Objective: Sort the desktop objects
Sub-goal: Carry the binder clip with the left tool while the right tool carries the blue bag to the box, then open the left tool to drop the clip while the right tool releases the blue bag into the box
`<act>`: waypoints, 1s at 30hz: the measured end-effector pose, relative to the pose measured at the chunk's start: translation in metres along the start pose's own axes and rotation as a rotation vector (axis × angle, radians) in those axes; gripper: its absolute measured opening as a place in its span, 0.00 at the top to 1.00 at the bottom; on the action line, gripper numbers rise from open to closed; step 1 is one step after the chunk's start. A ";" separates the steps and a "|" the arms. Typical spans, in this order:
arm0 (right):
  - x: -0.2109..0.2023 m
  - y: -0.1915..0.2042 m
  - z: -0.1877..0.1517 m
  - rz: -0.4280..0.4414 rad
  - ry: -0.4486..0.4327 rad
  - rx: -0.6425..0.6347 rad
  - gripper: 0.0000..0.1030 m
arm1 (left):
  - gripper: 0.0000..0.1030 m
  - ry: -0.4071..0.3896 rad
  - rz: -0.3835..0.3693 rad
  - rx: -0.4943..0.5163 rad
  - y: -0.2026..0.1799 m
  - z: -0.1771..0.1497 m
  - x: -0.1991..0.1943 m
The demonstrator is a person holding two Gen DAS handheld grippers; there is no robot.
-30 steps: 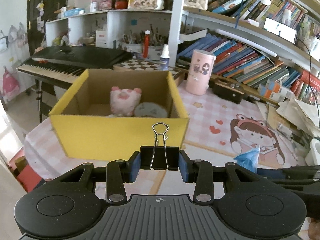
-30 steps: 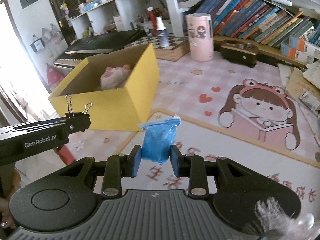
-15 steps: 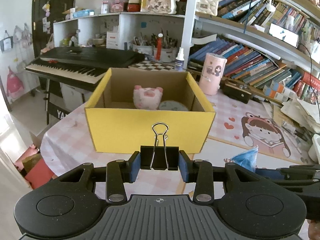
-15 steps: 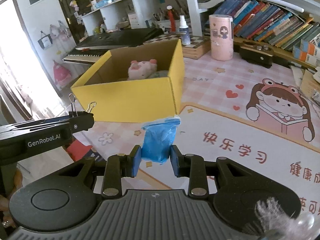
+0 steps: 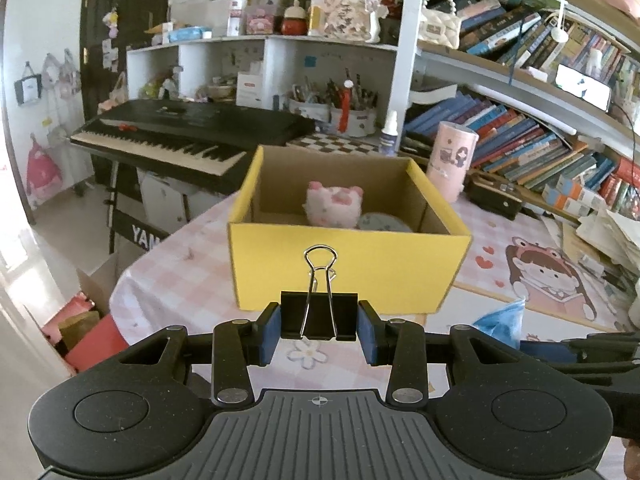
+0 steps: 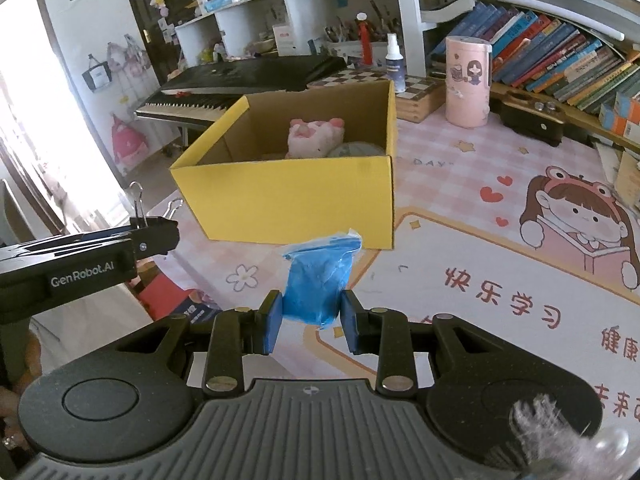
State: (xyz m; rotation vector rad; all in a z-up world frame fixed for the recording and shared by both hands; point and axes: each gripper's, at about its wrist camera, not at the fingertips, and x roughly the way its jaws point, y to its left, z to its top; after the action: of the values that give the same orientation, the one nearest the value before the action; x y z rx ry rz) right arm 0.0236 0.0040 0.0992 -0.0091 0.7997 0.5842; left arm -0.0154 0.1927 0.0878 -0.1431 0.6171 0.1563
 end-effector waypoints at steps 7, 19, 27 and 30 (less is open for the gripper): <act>0.008 0.002 0.022 0.013 -0.028 -0.024 0.72 | 0.63 -0.043 0.023 0.000 0.007 0.015 0.003; 0.045 -0.011 0.078 0.059 -0.080 -0.064 0.72 | 0.63 -0.067 0.068 0.003 -0.001 0.051 0.037; 0.083 -0.020 0.115 0.060 -0.068 -0.163 0.72 | 0.63 -0.041 0.091 0.008 -0.010 0.072 0.077; 0.100 -0.024 0.122 0.060 -0.040 -0.197 0.72 | 0.63 -0.013 0.101 0.011 -0.012 0.075 0.093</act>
State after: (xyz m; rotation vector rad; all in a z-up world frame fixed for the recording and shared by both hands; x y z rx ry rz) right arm 0.1723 0.0602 0.1126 -0.1543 0.7029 0.7163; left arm 0.1042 0.2039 0.0951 -0.1004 0.6127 0.2510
